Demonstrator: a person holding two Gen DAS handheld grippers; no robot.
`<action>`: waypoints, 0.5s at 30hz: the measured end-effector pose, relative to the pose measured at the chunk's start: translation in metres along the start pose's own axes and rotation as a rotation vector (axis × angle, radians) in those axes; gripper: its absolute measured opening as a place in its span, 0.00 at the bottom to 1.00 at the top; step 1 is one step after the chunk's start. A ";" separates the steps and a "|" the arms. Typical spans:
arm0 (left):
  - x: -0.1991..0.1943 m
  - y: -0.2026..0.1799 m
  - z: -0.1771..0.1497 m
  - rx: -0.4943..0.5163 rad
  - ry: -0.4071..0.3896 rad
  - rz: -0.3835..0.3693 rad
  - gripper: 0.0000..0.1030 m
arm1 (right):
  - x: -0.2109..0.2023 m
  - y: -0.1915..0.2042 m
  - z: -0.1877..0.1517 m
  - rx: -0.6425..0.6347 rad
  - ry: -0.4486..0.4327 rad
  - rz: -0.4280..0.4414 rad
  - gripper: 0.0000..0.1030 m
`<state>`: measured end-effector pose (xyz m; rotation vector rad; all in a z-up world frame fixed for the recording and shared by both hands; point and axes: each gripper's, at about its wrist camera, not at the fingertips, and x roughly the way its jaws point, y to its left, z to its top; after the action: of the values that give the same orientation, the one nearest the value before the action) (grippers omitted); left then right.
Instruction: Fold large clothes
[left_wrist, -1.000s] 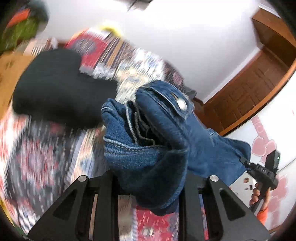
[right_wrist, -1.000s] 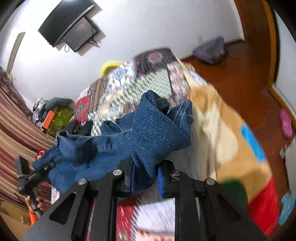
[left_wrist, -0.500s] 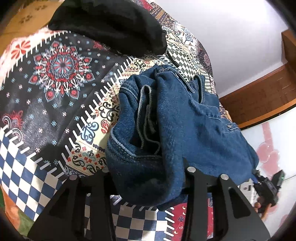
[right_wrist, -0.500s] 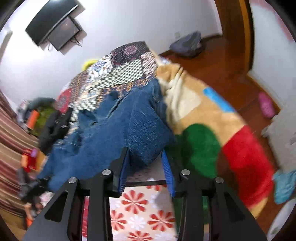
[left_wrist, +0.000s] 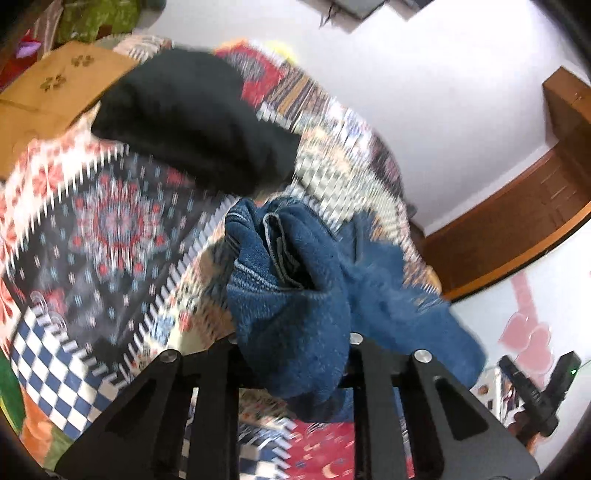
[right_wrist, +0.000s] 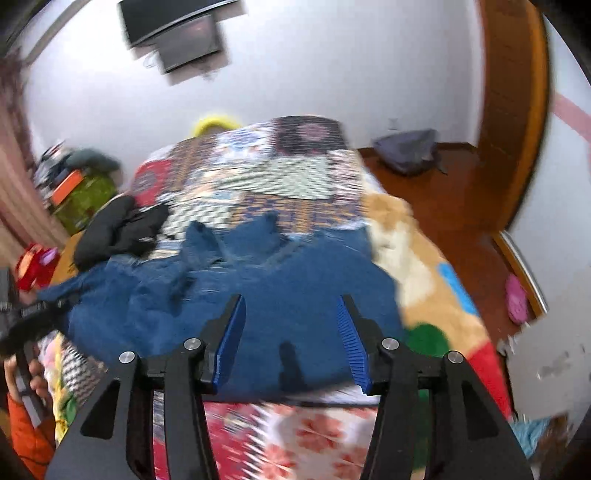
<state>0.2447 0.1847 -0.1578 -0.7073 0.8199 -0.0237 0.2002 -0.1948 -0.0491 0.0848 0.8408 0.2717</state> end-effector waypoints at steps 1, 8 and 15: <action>-0.007 -0.006 0.005 0.013 -0.030 0.004 0.17 | 0.006 0.011 0.003 -0.024 0.006 0.021 0.46; -0.059 -0.039 0.022 0.117 -0.225 0.084 0.16 | 0.074 0.098 -0.007 -0.170 0.150 0.212 0.47; -0.059 -0.061 0.023 0.161 -0.238 0.104 0.16 | 0.139 0.152 -0.050 -0.291 0.356 0.286 0.50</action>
<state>0.2338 0.1672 -0.0728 -0.5039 0.6182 0.0863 0.2207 -0.0127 -0.1556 -0.1204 1.1345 0.6896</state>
